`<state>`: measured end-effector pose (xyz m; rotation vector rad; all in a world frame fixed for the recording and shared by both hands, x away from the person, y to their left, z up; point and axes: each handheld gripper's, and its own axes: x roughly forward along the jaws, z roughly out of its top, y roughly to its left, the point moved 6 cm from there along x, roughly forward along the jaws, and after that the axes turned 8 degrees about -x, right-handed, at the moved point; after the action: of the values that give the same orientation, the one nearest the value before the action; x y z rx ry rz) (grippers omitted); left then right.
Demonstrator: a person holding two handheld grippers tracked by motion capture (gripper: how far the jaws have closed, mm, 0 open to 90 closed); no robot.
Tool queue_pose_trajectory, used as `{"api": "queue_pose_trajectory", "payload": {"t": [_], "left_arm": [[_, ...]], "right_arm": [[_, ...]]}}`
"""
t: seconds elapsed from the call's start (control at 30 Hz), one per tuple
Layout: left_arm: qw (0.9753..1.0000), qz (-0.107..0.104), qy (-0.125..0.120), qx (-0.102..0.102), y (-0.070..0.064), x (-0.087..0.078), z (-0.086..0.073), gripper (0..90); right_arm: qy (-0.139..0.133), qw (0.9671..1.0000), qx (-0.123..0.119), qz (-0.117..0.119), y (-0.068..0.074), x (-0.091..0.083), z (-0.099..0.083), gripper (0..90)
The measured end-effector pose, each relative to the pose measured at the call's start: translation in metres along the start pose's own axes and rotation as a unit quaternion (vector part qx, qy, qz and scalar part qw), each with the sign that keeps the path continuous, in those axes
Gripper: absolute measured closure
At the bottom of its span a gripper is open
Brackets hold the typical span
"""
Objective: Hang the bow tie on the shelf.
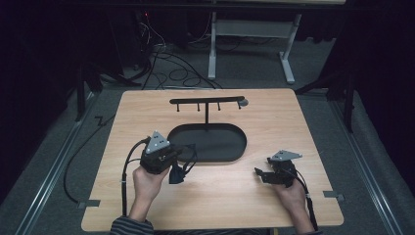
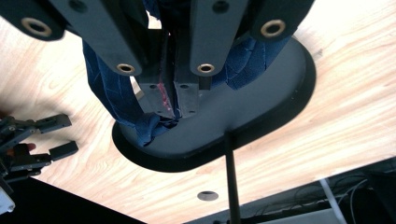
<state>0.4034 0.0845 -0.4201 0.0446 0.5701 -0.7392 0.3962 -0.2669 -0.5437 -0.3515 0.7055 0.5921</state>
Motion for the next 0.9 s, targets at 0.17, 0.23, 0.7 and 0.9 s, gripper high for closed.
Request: {"api": "queue_pose_trajectory", "payload": {"t": [0.17, 0.23, 0.7, 0.9], "left_arm": [[1.0000, 0.003, -0.004, -0.004, 0.005, -0.002, 0.008, 86.6], [1.0000, 0.005, -0.006, -0.003, 0.006, -0.003, 0.012, 86.6], [0.9992, 0.037, -0.016, -0.006, 0.021, -0.003, 0.043, 86.7], [0.9984, 0.050, -0.022, -0.014, 0.028, -0.001, 0.054, 86.8]], "right_arm": [[0.000, 1.0000, 0.003, 0.001, 0.000, 0.000, 0.000, 31.5], [0.000, 1.0000, 0.003, 0.001, 0.000, 0.000, 0.000, 31.5], [0.001, 1.0000, 0.004, 0.002, 0.000, 0.000, 0.000, 31.5], [-0.001, 1.0000, 0.005, 0.003, 0.000, 0.000, 0.000, 31.5]]}}
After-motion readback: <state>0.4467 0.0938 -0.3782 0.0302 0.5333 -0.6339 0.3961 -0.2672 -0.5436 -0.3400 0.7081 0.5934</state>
